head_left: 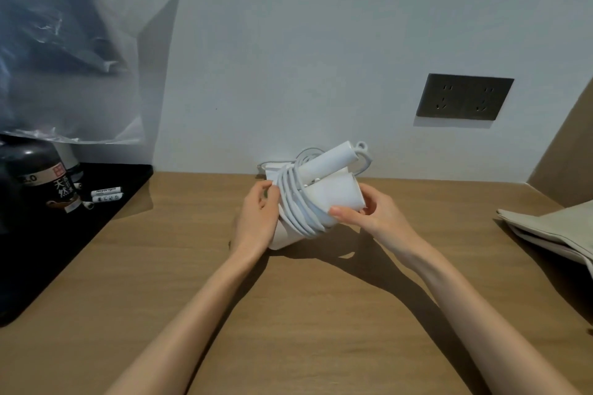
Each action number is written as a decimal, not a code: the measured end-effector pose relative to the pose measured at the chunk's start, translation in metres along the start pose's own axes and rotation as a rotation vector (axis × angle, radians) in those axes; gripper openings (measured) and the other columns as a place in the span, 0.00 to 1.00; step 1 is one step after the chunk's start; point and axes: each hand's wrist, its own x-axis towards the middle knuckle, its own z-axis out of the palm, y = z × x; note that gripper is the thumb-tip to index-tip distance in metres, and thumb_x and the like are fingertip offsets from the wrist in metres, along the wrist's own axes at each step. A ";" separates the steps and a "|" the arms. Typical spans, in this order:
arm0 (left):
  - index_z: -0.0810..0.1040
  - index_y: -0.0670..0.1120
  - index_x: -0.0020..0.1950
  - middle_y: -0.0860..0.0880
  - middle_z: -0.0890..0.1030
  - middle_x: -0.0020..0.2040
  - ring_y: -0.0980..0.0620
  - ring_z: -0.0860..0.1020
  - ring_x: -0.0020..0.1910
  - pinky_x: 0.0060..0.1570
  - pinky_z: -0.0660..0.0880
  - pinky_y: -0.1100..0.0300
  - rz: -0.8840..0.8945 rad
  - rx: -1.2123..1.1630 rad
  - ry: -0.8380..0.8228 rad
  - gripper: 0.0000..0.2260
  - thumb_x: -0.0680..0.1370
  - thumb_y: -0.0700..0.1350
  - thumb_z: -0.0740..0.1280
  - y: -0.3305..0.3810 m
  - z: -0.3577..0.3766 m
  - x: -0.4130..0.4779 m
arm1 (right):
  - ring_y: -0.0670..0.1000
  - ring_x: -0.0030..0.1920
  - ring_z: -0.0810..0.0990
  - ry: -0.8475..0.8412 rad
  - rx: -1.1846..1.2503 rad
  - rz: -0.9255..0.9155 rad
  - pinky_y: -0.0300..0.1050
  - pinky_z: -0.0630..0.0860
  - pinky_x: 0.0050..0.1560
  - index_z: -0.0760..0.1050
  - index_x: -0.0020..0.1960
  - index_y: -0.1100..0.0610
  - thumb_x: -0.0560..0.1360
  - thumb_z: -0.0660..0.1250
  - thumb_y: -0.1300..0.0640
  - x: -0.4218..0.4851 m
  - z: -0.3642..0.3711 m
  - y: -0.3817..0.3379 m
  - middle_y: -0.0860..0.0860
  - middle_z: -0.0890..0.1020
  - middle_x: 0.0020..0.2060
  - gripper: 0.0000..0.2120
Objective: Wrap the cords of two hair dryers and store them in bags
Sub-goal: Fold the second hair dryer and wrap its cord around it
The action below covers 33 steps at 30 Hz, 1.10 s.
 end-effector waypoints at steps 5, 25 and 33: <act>0.72 0.52 0.66 0.52 0.79 0.58 0.50 0.75 0.59 0.59 0.70 0.51 0.091 0.162 0.020 0.16 0.82 0.52 0.53 0.005 0.004 -0.007 | 0.35 0.47 0.80 -0.056 -0.071 0.057 0.31 0.76 0.44 0.72 0.59 0.48 0.67 0.76 0.55 0.005 -0.004 0.010 0.43 0.80 0.51 0.24; 0.67 0.65 0.70 0.61 0.62 0.74 0.59 0.58 0.74 0.72 0.46 0.45 0.501 0.475 -0.154 0.18 0.80 0.59 0.51 0.003 0.012 0.003 | 0.38 0.57 0.75 -0.107 -0.346 0.044 0.37 0.77 0.53 0.66 0.65 0.45 0.68 0.73 0.40 -0.006 0.004 0.033 0.35 0.75 0.56 0.30; 0.74 0.51 0.68 0.56 0.71 0.70 0.56 0.59 0.75 0.74 0.55 0.50 0.497 0.331 -0.229 0.16 0.81 0.41 0.58 0.014 0.023 0.015 | 0.39 0.32 0.74 -0.116 -0.447 -0.002 0.30 0.68 0.33 0.69 0.65 0.46 0.70 0.72 0.41 -0.004 -0.011 0.032 0.42 0.79 0.37 0.27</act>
